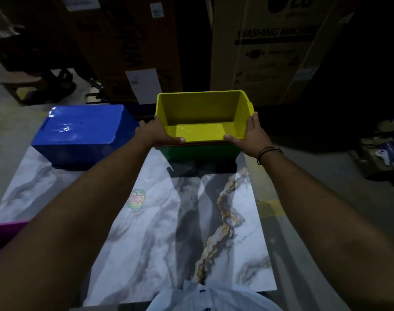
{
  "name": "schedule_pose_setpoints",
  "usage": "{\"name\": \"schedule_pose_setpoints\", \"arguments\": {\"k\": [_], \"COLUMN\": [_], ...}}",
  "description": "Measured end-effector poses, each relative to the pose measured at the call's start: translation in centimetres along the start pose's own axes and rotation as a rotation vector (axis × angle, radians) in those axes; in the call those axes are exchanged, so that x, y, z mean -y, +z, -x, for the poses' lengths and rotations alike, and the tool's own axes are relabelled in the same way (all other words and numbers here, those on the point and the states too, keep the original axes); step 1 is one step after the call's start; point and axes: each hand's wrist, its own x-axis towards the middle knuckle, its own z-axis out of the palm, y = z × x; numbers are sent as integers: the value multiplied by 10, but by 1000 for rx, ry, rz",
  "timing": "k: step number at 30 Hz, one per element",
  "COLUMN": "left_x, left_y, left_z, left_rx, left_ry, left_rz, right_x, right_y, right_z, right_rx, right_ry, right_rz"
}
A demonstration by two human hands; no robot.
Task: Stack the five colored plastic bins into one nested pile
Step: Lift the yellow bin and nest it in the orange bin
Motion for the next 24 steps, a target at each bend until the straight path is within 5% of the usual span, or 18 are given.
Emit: {"name": "schedule_pose_setpoints", "arguments": {"k": [24], "left_x": [-2], "left_y": [21], "left_z": [12], "left_rx": [-41], "left_ry": [-70], "left_rz": [212], "right_x": [5], "right_y": [-1], "right_z": [-5], "right_rx": [12], "right_ry": [70], "right_rz": [-25]}}
